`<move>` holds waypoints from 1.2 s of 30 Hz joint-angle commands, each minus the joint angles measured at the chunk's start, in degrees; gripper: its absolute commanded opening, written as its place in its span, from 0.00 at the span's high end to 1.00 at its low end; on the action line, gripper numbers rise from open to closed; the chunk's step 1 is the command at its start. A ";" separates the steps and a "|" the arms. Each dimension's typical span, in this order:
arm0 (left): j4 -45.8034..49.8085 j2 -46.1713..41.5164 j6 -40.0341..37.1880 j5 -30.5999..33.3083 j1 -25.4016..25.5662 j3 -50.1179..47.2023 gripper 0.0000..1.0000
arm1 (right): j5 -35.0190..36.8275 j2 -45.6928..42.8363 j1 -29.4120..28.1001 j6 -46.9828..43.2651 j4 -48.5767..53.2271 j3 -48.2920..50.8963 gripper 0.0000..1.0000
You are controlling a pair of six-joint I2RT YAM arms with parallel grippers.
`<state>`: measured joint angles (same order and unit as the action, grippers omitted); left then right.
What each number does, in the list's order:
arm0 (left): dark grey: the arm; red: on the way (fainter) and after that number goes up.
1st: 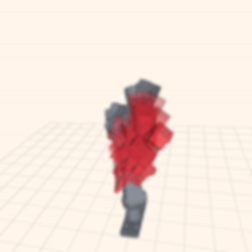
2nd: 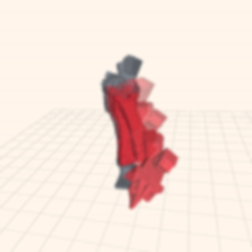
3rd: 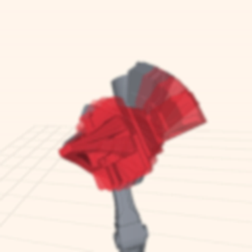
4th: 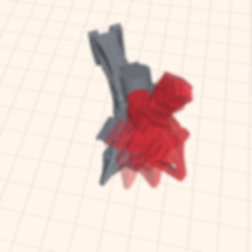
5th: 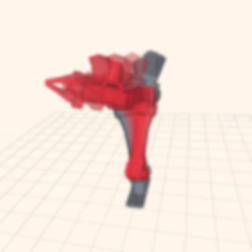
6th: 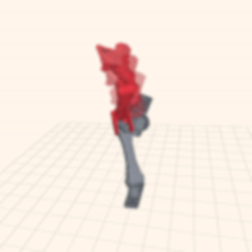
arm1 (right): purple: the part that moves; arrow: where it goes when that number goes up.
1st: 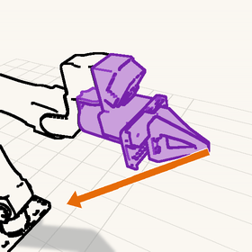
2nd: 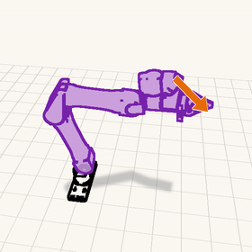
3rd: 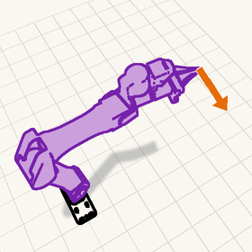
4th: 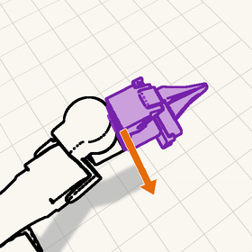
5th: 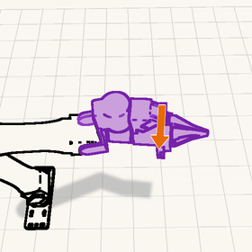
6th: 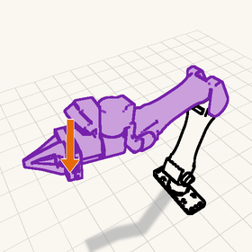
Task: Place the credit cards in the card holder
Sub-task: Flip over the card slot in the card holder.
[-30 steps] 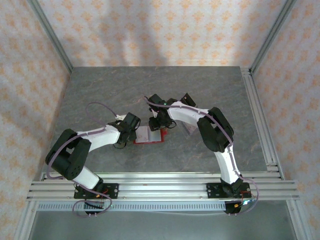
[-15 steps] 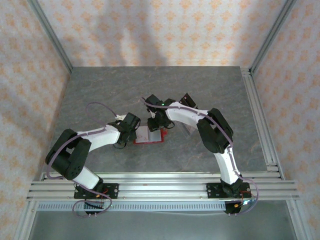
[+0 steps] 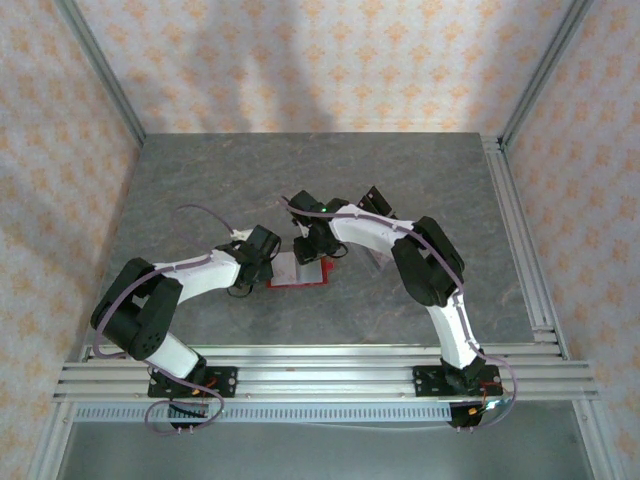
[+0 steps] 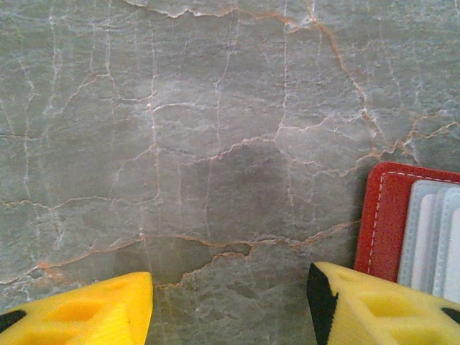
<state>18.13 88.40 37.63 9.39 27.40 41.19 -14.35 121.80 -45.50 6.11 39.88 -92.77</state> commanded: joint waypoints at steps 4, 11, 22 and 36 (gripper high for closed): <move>-0.75 1.05 0.26 0.03 0.63 -0.41 0.41 | 0.47 1.76 -0.21 -0.26 0.93 1.32 0.55; -0.94 1.16 0.35 -0.14 0.62 -0.42 0.40 | -3.09 1.18 -0.21 0.96 -0.66 2.83 0.74; -1.19 1.37 0.43 -0.24 0.58 -0.59 0.41 | -12.05 0.91 -0.21 4.52 -3.65 2.16 0.82; 2.25 -5.25 -0.40 1.48 0.46 -1.06 0.40 | -15.27 1.52 -0.25 7.24 -5.69 1.54 0.82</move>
<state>18.33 86.91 37.60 9.39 27.40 40.75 -28.84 122.37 -45.45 12.45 34.76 -91.20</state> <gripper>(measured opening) 0.596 0.183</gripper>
